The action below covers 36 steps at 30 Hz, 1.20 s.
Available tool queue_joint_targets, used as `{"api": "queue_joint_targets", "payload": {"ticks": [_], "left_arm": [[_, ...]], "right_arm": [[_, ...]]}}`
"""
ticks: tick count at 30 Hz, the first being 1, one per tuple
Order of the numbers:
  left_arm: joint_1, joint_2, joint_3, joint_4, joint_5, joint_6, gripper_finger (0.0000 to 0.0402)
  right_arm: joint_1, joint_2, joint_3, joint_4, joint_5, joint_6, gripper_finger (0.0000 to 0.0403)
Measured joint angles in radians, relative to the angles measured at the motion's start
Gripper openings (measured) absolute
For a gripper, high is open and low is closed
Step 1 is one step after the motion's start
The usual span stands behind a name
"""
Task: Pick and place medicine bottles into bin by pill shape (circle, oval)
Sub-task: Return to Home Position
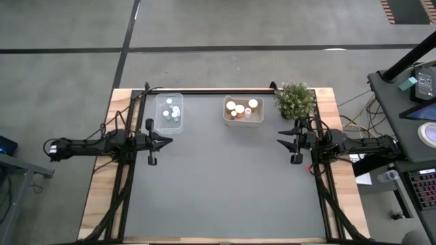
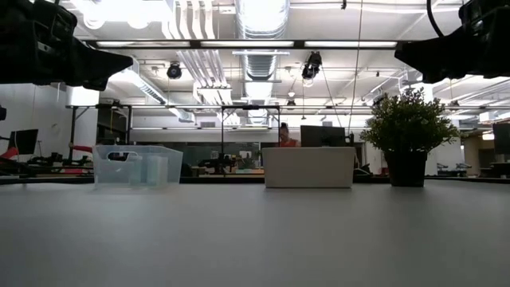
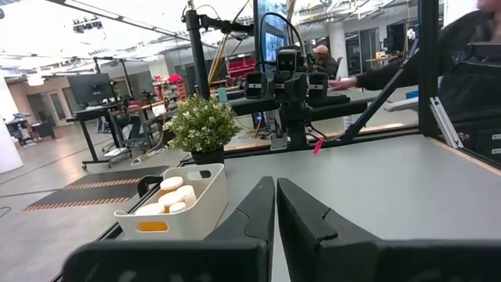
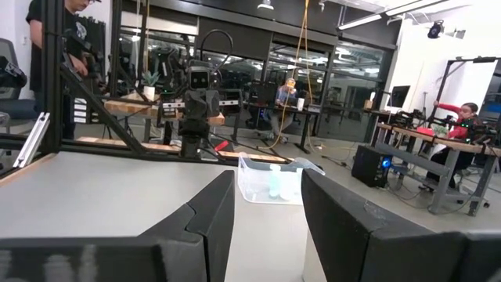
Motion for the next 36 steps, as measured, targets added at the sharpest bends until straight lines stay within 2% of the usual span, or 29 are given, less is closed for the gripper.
{"api": "queue_joint_targets", "payload": {"ticks": [36], "left_arm": [[0.000, 0.013, 0.000, 0.000, 0.000, 0.000, 0.0001]], "right_arm": [[0.000, 0.000, 0.009, 0.000, 0.000, 0.000, 0.0141]]}}
